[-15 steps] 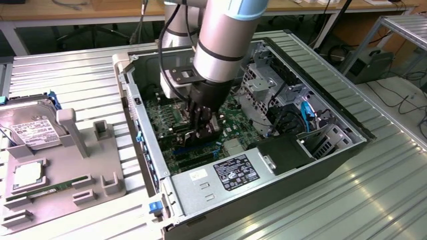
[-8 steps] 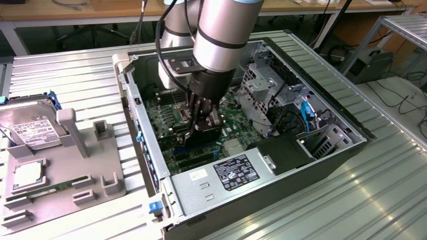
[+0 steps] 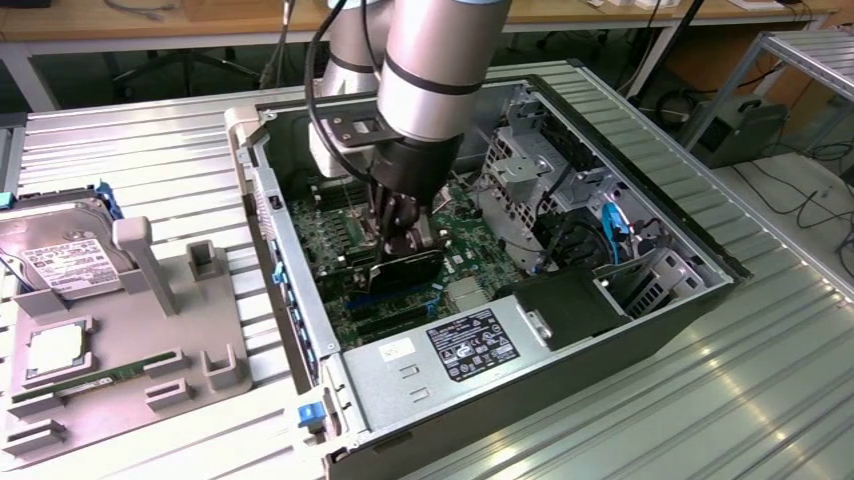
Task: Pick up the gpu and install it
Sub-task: 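Insert the gpu into the slot, then press down on the gpu until it lock into place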
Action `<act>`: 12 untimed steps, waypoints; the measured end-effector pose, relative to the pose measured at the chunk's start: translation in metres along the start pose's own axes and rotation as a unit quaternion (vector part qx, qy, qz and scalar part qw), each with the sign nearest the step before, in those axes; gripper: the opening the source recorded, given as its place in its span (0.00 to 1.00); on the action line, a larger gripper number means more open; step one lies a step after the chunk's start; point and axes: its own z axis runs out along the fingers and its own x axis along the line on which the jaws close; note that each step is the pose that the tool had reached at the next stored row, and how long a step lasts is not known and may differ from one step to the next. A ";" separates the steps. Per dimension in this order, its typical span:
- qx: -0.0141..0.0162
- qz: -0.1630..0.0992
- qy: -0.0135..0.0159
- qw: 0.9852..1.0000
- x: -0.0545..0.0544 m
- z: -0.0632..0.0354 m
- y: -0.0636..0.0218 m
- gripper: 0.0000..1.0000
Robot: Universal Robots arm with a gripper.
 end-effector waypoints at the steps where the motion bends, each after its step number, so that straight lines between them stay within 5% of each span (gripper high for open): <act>1: 0.003 -0.001 0.000 1.000 -0.002 0.0030 0.0025 0.11; 4: 0.006 -0.003 0.000 1.000 -0.005 0.0068 0.0065 0.11; 12: 0.007 -0.007 0.001 1.000 -0.005 0.0140 0.0112 0.11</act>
